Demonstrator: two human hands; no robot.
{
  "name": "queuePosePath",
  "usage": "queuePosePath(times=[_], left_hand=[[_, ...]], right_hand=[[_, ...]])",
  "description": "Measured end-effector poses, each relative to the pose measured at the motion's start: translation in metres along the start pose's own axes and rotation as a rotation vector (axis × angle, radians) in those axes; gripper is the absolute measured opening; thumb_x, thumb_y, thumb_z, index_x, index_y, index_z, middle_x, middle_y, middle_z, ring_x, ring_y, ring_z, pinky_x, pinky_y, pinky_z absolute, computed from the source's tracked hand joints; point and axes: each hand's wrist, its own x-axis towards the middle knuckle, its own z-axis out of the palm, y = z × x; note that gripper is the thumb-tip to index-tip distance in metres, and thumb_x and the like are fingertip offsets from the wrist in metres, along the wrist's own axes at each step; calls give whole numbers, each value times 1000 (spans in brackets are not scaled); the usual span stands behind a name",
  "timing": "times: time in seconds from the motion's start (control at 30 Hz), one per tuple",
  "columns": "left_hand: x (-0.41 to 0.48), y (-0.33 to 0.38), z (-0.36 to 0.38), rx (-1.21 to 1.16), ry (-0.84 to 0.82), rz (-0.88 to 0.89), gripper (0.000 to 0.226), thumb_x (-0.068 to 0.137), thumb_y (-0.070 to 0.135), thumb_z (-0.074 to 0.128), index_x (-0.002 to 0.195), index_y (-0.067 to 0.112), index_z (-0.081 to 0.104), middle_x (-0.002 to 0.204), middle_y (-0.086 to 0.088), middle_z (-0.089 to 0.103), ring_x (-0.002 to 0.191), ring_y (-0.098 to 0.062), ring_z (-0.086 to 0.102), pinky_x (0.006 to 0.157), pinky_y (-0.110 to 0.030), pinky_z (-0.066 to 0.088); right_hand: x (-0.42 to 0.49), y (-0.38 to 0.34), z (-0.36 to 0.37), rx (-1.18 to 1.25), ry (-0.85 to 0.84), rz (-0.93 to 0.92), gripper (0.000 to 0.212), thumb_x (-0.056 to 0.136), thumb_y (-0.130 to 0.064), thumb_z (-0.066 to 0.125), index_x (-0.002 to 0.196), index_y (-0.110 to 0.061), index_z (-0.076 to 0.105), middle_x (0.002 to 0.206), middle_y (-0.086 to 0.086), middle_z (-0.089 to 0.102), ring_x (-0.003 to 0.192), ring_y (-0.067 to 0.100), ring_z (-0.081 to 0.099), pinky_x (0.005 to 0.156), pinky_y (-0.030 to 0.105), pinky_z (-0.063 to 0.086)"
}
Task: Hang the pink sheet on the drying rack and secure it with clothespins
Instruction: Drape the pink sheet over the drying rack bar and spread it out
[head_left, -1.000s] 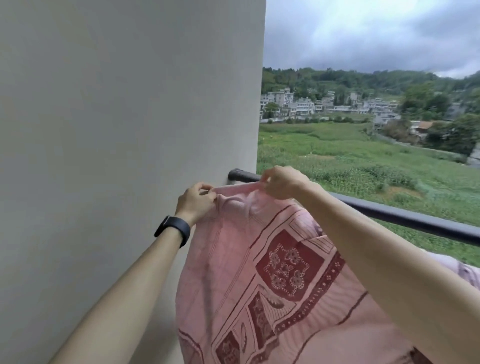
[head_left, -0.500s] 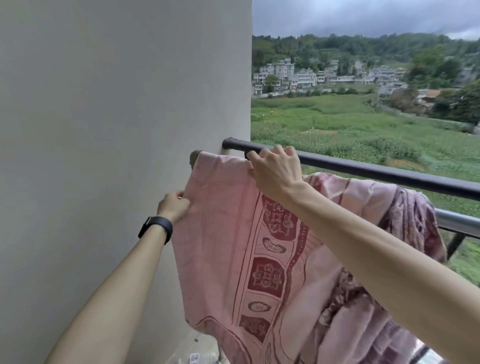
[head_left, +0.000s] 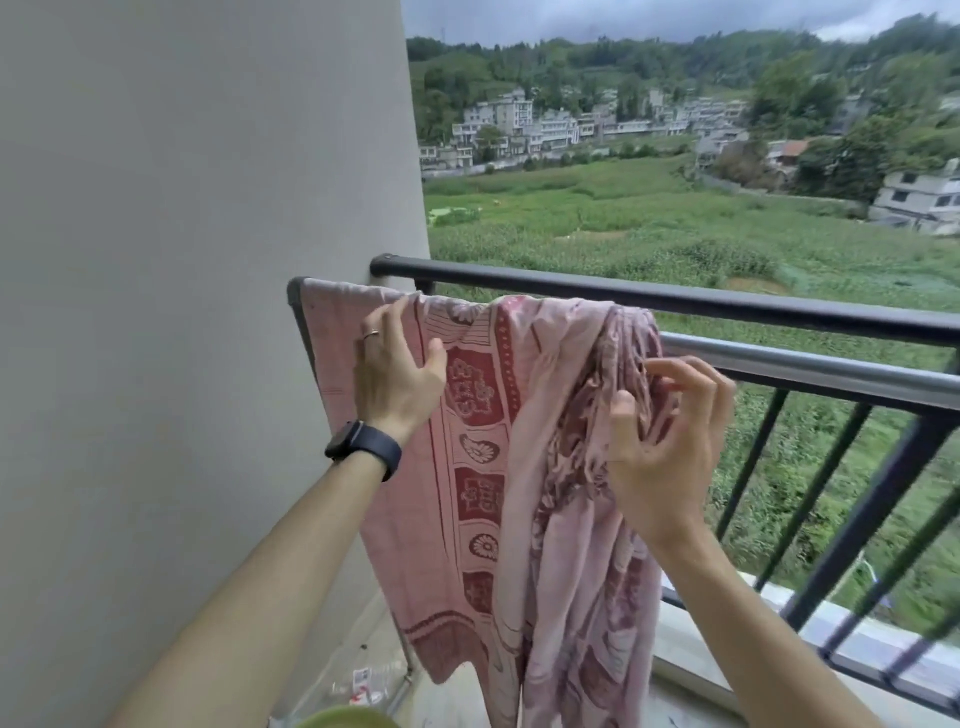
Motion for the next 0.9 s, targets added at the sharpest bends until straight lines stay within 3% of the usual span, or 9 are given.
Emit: queuePosePath(times=[0.07,0.2,0.27,0.4,0.5,0.57,0.67,0.8,0.9], left_hand=[[-7,24,13,43,-34,148,53,89,36,56,139,24,42,146,-6,40,131,-24,40,105,-43,40],[-8,57,35,195,-182,352,53,92,45,44,143,29,41,153,-3,37,142,-24,29,117,-51,19],[-4,64,42,261,-294,366,52,93,47,36,142,30,41,153,-2,39,144,-23,27,119,-54,13],[3,62,49,311,-333,360,51,94,52,31,140,34,42,145,0,45,141,-23,29,118,-56,12],[3,55,50,290,-338,383,55,92,54,32,141,31,40,144,0,44,139,-23,30,117,-55,16],[6,49,48,235,-312,373,57,92,57,30,141,31,40,145,0,43,138,-23,32,116,-51,21],[15,31,47,206,-283,324,59,94,58,26,143,27,39,149,-2,39,139,-23,31,117,-47,20],[33,10,46,314,-292,321,69,90,69,18,137,25,44,144,-5,45,138,-25,32,115,-50,21],[40,-1,48,351,-252,372,68,92,68,17,131,23,48,136,-9,51,133,-29,39,112,-55,24]], right_hand=[[-10,10,-20,-26,-41,266,39,90,-30,61,123,-14,49,119,-1,47,115,15,46,105,40,40],[-11,21,-44,192,-389,588,30,99,-44,53,121,-24,49,109,-8,64,101,10,65,96,46,54],[-4,18,-49,225,-442,552,30,97,-51,53,118,-29,53,107,-8,69,93,6,70,89,43,58],[22,2,-45,202,-463,500,56,87,-65,59,123,-23,52,108,-7,66,86,-4,67,71,16,54],[42,-10,-26,131,-553,632,71,74,-77,64,115,-20,60,105,-2,70,91,12,67,83,34,55],[50,-17,-12,90,-578,684,51,81,-64,67,99,-17,71,92,2,76,87,20,72,86,43,58],[65,-27,-7,-32,-489,597,30,85,-43,68,83,-13,72,78,3,76,77,24,73,80,47,60],[90,-31,-30,-36,-285,486,26,89,-31,63,83,-6,63,80,14,73,77,35,70,74,53,59],[95,-25,-54,56,-104,472,19,92,-28,62,84,-11,62,77,10,68,71,25,62,74,48,57]])
